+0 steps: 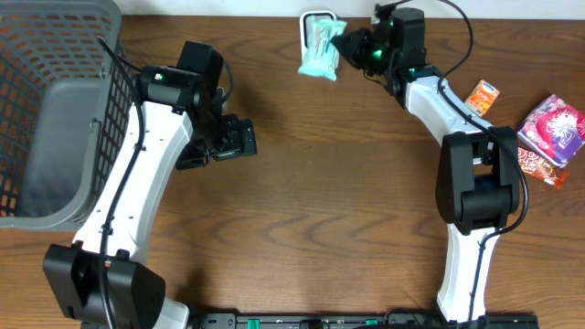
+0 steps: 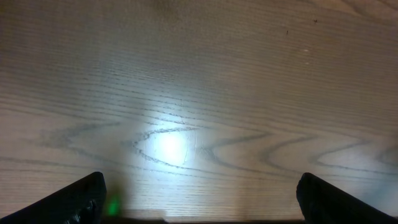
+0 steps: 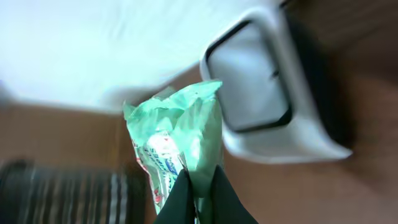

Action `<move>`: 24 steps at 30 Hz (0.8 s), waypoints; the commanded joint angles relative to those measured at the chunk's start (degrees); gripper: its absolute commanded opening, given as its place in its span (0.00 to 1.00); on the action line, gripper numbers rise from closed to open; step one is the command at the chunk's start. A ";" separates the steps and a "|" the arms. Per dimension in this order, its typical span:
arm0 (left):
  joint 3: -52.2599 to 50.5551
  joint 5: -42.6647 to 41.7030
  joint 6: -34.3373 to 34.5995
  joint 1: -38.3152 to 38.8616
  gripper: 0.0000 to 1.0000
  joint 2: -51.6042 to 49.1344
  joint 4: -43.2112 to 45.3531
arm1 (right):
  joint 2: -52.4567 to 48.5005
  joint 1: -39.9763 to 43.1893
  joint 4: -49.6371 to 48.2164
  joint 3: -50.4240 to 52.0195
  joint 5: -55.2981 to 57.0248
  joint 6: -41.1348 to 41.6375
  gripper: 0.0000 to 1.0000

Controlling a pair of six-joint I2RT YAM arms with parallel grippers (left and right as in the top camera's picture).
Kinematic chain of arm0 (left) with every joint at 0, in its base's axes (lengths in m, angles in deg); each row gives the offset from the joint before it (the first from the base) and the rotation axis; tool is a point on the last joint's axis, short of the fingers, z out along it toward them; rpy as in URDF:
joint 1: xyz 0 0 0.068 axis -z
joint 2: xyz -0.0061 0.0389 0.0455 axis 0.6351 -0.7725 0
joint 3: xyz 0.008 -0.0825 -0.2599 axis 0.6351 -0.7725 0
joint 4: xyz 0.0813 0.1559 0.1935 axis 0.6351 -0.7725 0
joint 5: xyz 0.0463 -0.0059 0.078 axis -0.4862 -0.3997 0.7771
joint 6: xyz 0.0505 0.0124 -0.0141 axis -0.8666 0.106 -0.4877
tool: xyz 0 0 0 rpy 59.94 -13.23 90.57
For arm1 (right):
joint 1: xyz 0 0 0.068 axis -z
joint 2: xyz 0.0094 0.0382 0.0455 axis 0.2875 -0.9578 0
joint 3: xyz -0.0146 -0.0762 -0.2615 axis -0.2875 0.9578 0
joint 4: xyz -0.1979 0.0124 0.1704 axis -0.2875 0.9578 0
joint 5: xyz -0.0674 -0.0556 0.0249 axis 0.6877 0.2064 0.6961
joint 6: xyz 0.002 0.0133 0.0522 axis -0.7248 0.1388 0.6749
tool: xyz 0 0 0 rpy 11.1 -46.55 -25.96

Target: Scan the item barcode

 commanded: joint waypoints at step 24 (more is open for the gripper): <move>0.02 0.57 -0.50 -0.17 0.98 -0.11 -0.20 | 13.51 28.55 37.00 -0.96 20.92 -17.29 0.01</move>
